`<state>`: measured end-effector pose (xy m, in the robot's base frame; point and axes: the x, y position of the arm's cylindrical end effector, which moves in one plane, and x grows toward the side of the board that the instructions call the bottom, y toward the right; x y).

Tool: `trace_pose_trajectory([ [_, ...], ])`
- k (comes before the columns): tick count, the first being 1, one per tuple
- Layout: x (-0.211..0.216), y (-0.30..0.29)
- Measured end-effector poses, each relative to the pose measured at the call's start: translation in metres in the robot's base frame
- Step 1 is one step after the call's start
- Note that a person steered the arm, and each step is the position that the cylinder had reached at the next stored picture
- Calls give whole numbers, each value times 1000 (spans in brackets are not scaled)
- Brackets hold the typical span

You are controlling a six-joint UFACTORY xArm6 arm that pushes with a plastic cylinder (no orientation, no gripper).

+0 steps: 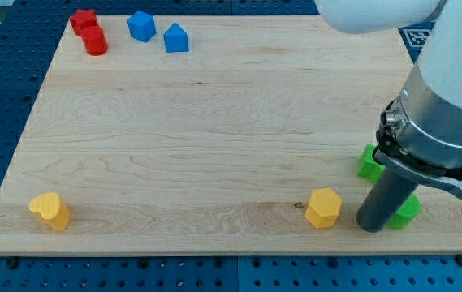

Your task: Nudge yellow hexagon left a bit

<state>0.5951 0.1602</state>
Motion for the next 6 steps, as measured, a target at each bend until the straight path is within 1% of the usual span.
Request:
trace_pose_trajectory([
  [1, 0, 1],
  [4, 0, 43],
  [5, 0, 48],
  [6, 0, 37],
])
